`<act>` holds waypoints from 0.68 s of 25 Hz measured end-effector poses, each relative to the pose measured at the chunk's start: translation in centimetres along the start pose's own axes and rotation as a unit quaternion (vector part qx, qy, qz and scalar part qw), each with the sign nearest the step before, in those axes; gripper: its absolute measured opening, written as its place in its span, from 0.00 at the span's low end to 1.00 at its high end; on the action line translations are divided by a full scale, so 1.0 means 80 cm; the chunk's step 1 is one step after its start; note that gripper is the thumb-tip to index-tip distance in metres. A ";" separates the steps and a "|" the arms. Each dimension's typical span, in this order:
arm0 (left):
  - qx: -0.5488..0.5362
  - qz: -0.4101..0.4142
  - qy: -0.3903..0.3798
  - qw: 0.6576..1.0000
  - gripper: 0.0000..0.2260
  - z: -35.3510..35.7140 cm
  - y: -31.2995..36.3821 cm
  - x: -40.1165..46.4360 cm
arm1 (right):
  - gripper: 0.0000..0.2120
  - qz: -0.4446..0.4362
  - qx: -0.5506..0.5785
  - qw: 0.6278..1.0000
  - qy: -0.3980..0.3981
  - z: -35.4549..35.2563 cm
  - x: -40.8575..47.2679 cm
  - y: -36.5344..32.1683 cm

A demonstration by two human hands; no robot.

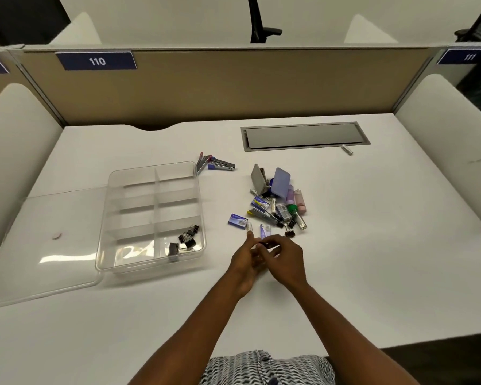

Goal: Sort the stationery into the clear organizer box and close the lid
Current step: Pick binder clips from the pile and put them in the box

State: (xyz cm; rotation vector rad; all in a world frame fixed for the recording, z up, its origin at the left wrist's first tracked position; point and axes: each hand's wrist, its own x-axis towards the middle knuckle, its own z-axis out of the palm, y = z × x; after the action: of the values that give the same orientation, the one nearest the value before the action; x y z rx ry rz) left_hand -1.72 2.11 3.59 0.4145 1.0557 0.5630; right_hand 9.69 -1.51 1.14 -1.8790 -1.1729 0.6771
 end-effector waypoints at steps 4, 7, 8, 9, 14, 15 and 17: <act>-0.030 0.001 0.030 0.999 0.23 -0.010 0.001 0.004 | 0.07 -0.001 -0.040 0.997 0.061 -0.008 0.014 0.004; -0.028 0.004 0.042 0.999 0.23 -0.012 0.002 0.003 | 0.11 0.046 -0.191 0.976 0.098 -0.023 0.028 0.024; -0.030 0.001 0.042 0.999 0.23 -0.012 0.002 0.002 | 0.12 0.049 -0.230 0.969 0.077 -0.026 0.030 0.030; -0.032 -0.001 0.041 0.999 0.22 -0.011 0.001 0.001 | 0.12 0.042 -0.256 0.964 0.056 -0.028 0.032 0.035; -0.025 -0.001 0.042 0.999 0.19 -0.009 0.002 0.005 | 0.05 0.050 -0.161 0.984 0.060 -0.026 0.035 0.034; -0.019 0.000 0.046 0.999 0.19 -0.008 0.002 0.006 | 0.05 0.071 -0.108 0.989 0.073 -0.024 0.033 0.030; 0.002 0.002 0.054 0.999 0.17 -0.004 0.001 0.009 | 0.05 0.098 -0.002 0.992 0.079 -0.019 0.023 0.022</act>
State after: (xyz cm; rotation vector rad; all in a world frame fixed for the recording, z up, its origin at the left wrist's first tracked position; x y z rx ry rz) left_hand -1.78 2.64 3.01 0.3939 1.1604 0.5927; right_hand 12.49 -0.79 0.38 -2.0282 -0.8984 0.6191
